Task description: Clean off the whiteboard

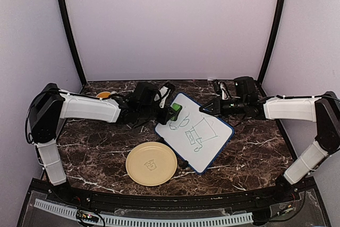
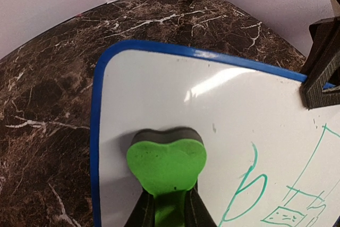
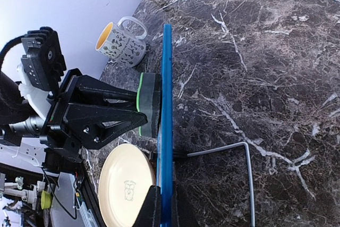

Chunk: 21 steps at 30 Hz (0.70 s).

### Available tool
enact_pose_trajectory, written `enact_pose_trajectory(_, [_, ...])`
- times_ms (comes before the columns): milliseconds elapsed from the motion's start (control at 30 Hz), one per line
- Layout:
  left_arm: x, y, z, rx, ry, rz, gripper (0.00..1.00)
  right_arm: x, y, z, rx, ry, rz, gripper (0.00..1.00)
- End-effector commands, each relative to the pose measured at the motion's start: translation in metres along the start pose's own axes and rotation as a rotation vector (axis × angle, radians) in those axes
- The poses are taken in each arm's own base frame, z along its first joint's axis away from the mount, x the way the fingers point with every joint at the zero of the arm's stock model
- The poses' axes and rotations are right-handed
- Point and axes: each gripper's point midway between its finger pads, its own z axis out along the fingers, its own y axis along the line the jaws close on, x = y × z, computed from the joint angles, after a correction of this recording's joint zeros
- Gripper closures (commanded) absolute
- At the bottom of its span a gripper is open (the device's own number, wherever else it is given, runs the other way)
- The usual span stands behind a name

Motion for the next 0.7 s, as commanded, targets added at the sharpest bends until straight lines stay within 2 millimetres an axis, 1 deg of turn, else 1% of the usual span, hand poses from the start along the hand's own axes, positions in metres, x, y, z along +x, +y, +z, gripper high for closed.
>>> enact_pose_trajectory(0, [0.054,0.007,-0.006,-0.002,0.102,-0.026,1.0,0.019,-0.003,0.011,-0.009,0.064,0.008,1.0])
enact_pose_trajectory(33, [0.067,0.008,-0.008,-0.004,0.123,-0.037,1.0,0.019,-0.003,0.011,-0.01,0.065,0.008,1.0])
enact_pose_trajectory(67, [0.069,0.007,-0.008,0.004,0.118,-0.042,1.0,0.019,-0.003,0.011,-0.011,0.066,0.009,1.0])
enact_pose_trajectory(100, [0.081,0.006,-0.01,0.008,0.136,-0.049,1.0,0.019,-0.003,0.011,-0.012,0.065,0.009,1.0])
enact_pose_trajectory(133, [0.083,0.004,-0.011,0.012,0.131,-0.051,1.0,0.019,-0.003,0.011,-0.012,0.066,0.008,1.0])
enact_pose_trajectory(167, [0.092,0.002,-0.012,0.015,0.144,-0.047,1.0,0.018,-0.002,0.011,-0.012,0.065,0.007,1.0])
enact_pose_trajectory(200, [0.095,0.001,-0.012,0.011,0.141,-0.047,1.0,0.018,-0.002,0.011,-0.011,0.065,0.006,1.0])
enact_pose_trajectory(233, [0.103,-0.002,-0.013,0.013,0.155,-0.044,1.0,0.018,-0.002,0.011,-0.011,0.064,0.005,1.0])
enact_pose_trajectory(300, [0.109,-0.007,-0.013,0.015,0.159,-0.044,1.0,0.019,-0.002,0.01,-0.01,0.065,0.005,1.0])
enact_pose_trajectory(367, [0.107,-0.011,-0.012,0.014,0.151,-0.031,1.0,0.02,-0.003,0.011,-0.011,0.066,0.009,1.0])
enact_pose_trajectory(400, [0.106,-0.012,-0.012,0.011,0.147,-0.02,1.0,0.02,-0.003,0.011,-0.014,0.066,0.011,1.0])
enact_pose_trajectory(433, [0.099,-0.015,-0.01,0.015,0.137,-0.014,1.0,0.021,-0.002,0.011,-0.017,0.066,0.011,1.0])
enact_pose_trajectory(467, [0.095,-0.014,-0.009,0.001,0.129,-0.008,1.0,0.021,-0.002,0.011,-0.019,0.067,0.012,1.0])
enact_pose_trajectory(500, [0.084,-0.013,-0.008,-0.014,0.106,-0.005,1.0,0.021,-0.002,0.011,-0.02,0.067,0.011,1.0])
enact_pose_trajectory(533, [0.079,-0.012,-0.007,-0.019,0.098,0.005,1.0,0.021,-0.002,0.011,-0.019,0.068,0.012,1.0])
enact_pose_trajectory(567, [0.065,-0.012,-0.007,-0.03,0.071,0.01,1.0,0.021,-0.002,0.011,-0.02,0.068,0.011,1.0])
enact_pose_trajectory(600, [0.06,-0.012,-0.007,-0.035,0.061,0.02,1.0,0.021,-0.002,0.011,-0.021,0.068,0.009,1.0])
enact_pose_trajectory(667, [0.032,-0.013,-0.008,-0.046,0.004,0.028,1.0,0.021,-0.002,0.011,-0.02,0.069,0.008,1.0])
